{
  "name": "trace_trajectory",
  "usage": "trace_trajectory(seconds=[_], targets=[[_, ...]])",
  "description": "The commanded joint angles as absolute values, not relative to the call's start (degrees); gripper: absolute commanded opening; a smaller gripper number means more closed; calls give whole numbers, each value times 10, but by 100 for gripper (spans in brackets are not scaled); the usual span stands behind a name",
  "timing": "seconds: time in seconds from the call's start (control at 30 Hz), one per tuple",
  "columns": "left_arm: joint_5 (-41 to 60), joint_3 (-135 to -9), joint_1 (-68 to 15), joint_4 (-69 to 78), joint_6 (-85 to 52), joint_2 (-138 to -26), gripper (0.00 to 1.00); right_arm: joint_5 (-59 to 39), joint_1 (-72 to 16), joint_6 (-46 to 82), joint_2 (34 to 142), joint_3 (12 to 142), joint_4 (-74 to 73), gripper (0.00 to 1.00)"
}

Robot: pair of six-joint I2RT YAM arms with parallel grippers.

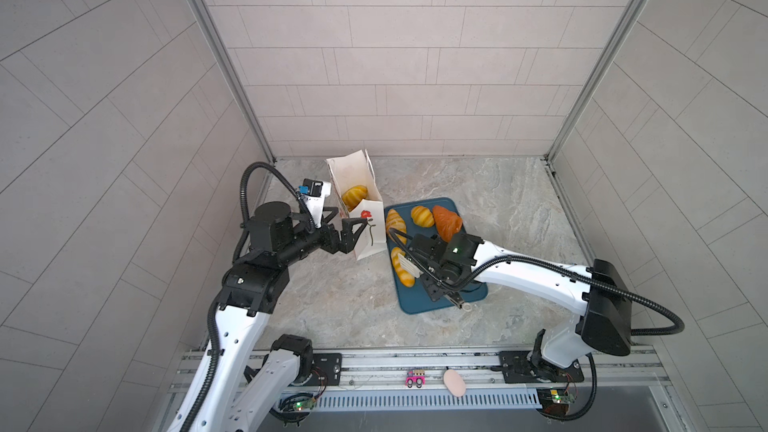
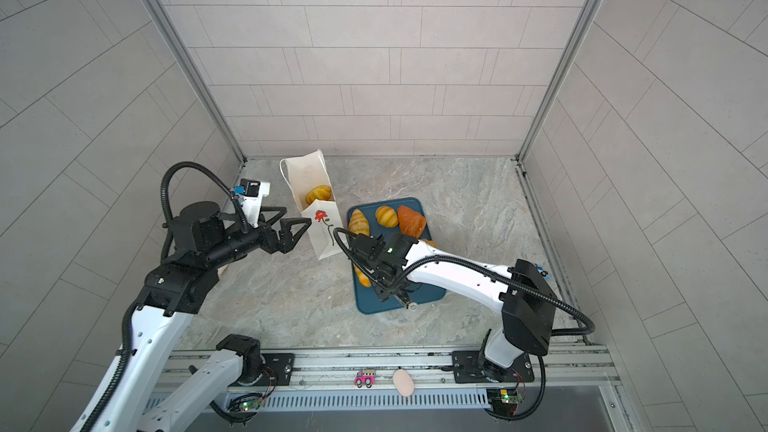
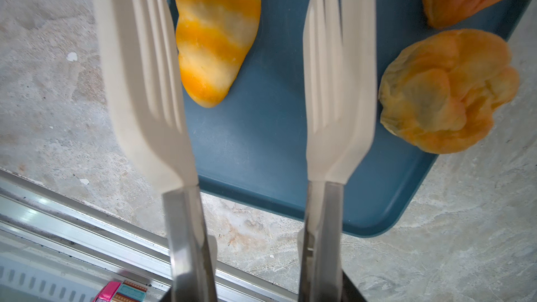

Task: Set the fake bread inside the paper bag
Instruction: 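Lower the open tongs around the striped croissant with the right gripper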

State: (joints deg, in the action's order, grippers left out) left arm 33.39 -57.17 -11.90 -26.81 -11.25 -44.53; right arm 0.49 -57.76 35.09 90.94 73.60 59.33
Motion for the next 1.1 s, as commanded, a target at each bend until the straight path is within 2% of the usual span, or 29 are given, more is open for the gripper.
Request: trace_trajectory(seconds=[0.0, 1.07], targets=[[335, -574, -127, -270, -97, -458, 100, 0, -582, 365, 921, 740, 583, 57], [275, -584, -139, -322, -77, -450, 100, -1, -577, 345, 1032, 800, 617, 57]])
